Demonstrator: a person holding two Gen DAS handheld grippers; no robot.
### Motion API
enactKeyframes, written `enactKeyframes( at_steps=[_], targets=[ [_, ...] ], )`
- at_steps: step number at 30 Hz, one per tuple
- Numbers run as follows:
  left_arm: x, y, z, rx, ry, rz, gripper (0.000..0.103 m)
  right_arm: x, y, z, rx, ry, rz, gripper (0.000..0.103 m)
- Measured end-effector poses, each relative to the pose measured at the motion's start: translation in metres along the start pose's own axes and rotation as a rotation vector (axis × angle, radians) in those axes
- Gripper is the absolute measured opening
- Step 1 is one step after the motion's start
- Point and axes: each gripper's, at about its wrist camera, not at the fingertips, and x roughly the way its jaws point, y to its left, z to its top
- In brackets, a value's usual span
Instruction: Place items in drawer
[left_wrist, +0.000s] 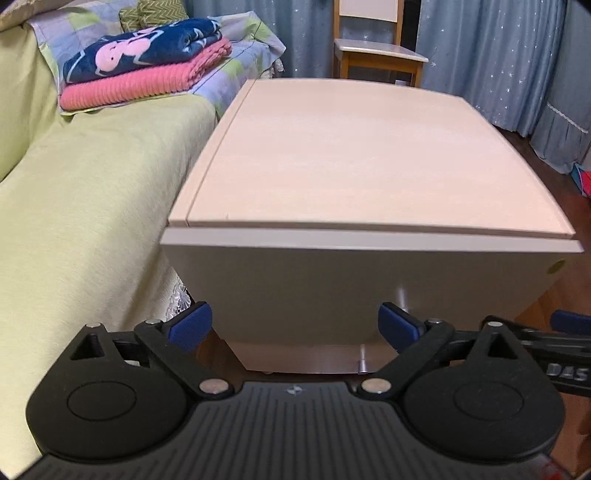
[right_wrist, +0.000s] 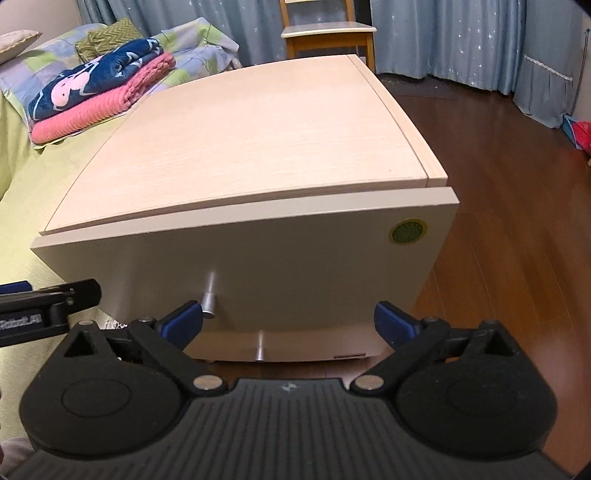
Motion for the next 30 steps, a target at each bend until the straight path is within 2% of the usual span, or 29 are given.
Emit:
enactKeyframes(
  at_steps=[3, 10, 18, 30],
  targets=[
    [-0.016, -0.003, 0.005, -0.018, 0.0, 0.006, 0.098, -0.016, 0.004, 0.001, -0.035, -0.038, -0.025, 0.102],
    [-0.048, -0.007, 0.011, -0.077, -0.011, 0.02, 0.1, -0.053, 0.012, 0.002, -0.116, -0.128, -0.084, 0.102],
    [-0.082, -0.022, 0.002, -0.023, -0.049, 0.024, 0.1, -0.095, 0.021, 0.003, -0.209, -0.23, -0.152, 0.102],
    [-0.128, -0.037, -0.015, -0.019, -0.101, 0.037, 0.1, -0.124, 0.0, 0.008, -0.065, -0.107, -0.085, 0.102]
  ],
)
